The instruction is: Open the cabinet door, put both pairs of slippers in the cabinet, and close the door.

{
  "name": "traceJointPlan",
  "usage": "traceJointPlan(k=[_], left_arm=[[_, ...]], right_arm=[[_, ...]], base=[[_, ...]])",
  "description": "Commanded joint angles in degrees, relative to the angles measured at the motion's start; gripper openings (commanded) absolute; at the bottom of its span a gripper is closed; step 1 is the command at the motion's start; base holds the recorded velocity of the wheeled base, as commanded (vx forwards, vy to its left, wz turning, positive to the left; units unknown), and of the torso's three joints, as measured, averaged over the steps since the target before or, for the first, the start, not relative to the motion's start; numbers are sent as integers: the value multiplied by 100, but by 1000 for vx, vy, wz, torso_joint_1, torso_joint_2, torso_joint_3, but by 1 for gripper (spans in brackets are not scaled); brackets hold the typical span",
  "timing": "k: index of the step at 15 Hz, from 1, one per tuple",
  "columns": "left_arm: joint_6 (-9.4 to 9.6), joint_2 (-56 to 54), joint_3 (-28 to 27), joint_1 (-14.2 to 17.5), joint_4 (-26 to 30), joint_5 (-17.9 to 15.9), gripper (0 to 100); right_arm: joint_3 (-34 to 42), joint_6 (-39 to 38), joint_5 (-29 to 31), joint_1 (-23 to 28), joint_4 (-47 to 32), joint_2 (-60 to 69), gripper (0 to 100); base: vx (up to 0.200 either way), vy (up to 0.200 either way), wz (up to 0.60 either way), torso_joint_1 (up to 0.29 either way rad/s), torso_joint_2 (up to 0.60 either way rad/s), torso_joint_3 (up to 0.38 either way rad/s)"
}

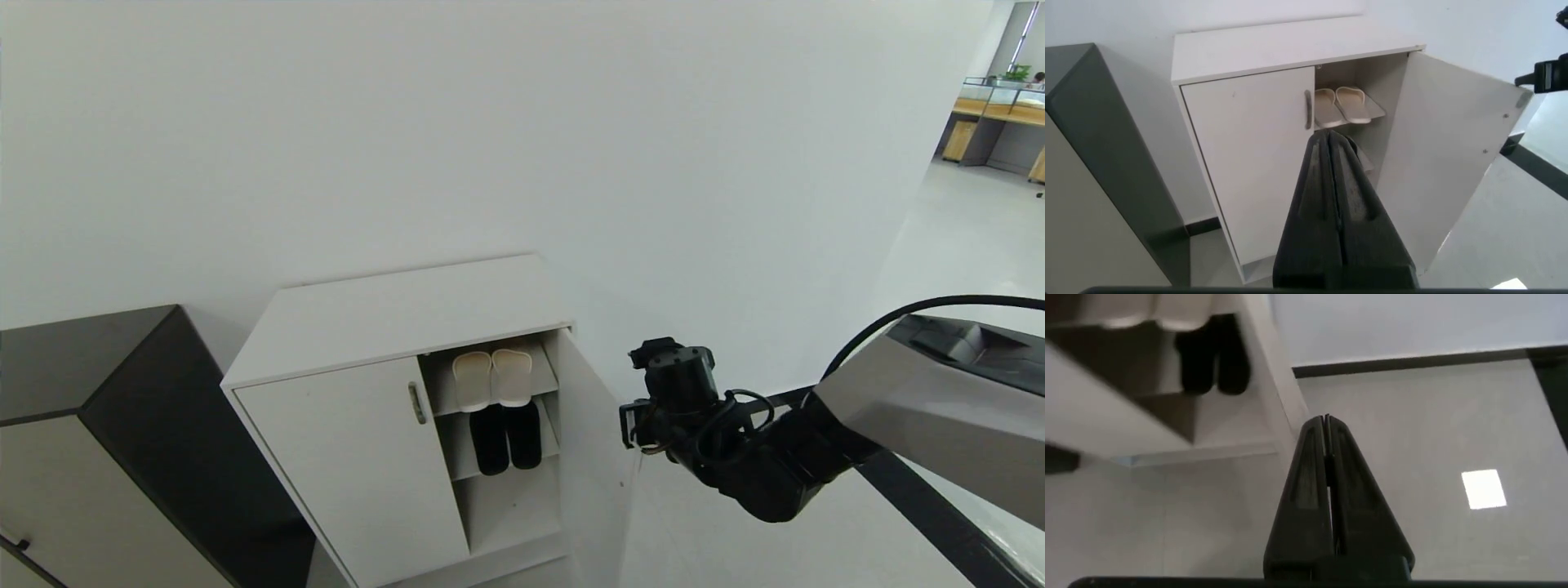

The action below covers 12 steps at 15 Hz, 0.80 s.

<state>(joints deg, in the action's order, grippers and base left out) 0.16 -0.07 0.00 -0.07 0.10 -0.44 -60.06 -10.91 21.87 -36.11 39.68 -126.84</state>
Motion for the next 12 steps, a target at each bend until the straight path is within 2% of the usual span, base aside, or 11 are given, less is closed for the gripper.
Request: traceJointPlan(k=[1,5,10,12], left_arm=[[-7,7,0,-1,-1,9,0],[-7,7,0,-1,-1,9,0],[-7,7,0,-1,-1,0,0],[-7,7,0,-1,-1,9,0]], right_arm=[[320,1,19,-291,40,599,0],[847,98,-51,-502,708,828,0],[935,221,-113,-590,769,793,0],[953,221,-113,-599,769,775,0]], base=[[0,0,0,0,0,0],[0,0,0,0,0,0],[0,0,0,0,0,0],[0,0,600,2,2,7]])
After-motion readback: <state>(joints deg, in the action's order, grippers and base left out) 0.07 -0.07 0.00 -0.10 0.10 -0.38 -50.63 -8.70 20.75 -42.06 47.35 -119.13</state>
